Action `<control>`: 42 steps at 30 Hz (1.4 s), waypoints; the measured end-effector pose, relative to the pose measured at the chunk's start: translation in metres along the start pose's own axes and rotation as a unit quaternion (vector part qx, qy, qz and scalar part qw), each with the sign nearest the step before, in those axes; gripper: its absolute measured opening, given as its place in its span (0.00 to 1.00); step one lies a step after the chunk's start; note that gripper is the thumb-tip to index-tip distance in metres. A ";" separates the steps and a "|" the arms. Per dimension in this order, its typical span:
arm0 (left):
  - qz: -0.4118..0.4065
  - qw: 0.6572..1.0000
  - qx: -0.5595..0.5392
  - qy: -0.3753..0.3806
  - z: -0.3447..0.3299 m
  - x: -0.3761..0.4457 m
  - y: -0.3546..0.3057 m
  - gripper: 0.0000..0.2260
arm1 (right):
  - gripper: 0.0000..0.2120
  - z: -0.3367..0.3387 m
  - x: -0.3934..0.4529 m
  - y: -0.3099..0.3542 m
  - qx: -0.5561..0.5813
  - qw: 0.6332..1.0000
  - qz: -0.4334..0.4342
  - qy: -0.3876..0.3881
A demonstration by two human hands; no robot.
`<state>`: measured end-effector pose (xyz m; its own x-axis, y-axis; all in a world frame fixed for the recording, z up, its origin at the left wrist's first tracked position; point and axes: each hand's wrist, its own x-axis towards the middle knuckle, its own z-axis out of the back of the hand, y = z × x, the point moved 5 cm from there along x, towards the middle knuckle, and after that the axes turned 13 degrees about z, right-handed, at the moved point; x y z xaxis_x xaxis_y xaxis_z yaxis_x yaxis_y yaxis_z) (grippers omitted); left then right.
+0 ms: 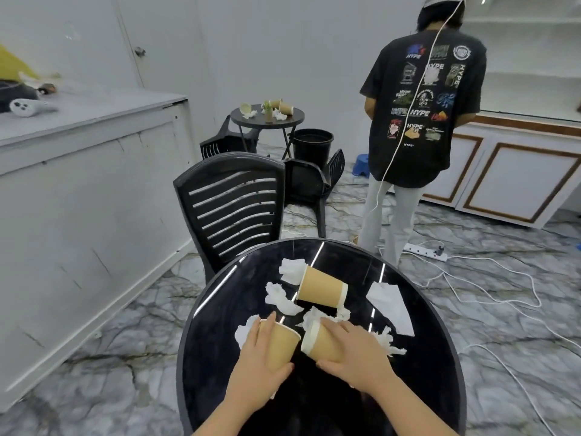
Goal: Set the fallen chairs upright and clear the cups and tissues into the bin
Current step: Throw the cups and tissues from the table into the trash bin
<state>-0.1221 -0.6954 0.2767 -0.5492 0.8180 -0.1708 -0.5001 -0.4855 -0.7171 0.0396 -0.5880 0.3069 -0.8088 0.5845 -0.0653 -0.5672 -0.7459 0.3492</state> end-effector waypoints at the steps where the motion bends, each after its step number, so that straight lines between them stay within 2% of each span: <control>1: 0.002 1.000 -0.014 -0.009 0.004 -0.004 0.001 0.42 | 0.39 0.000 0.000 0.004 0.008 1.000 0.001 -0.003; 7: 0.048 0.993 -0.063 -0.087 0.042 -0.038 0.021 0.43 | 0.39 -0.005 0.007 0.044 0.043 0.997 0.055 -0.022; 11: 0.118 0.976 -0.087 -0.163 0.075 -0.078 0.054 0.44 | 0.39 -0.019 0.016 0.095 0.081 0.990 0.110 -0.021; 17: 0.233 0.934 -0.098 -0.251 0.114 -0.168 0.131 0.45 | 0.37 -0.061 0.011 0.198 0.115 0.968 0.219 0.035; 21: 0.304 0.906 -0.108 -0.274 0.125 -0.225 0.181 0.45 | 0.36 -0.103 -0.006 0.254 0.094 0.952 0.274 0.101; 28: 0.382 0.861 -0.131 -0.310 0.128 -0.305 0.242 0.44 | 0.37 -0.182 -0.040 0.306 0.065 0.939 0.284 0.185; 38: 0.416 0.861 -0.128 -0.265 0.085 -0.361 0.308 0.42 | 0.38 -0.274 -0.086 0.326 0.067 0.944 0.226 0.231; 42: 0.437 0.846 -0.113 -0.284 0.055 -0.364 0.339 0.41 | 0.35 -0.318 -0.094 0.317 0.083 0.944 0.201 0.248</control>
<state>-0.1284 -1.1745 0.1326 -0.9081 -0.1356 -0.3963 0.3697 -0.7042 -0.6062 -0.1139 -0.9807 0.1269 -0.9498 0.0129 -0.3126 -0.2008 -0.7912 0.5776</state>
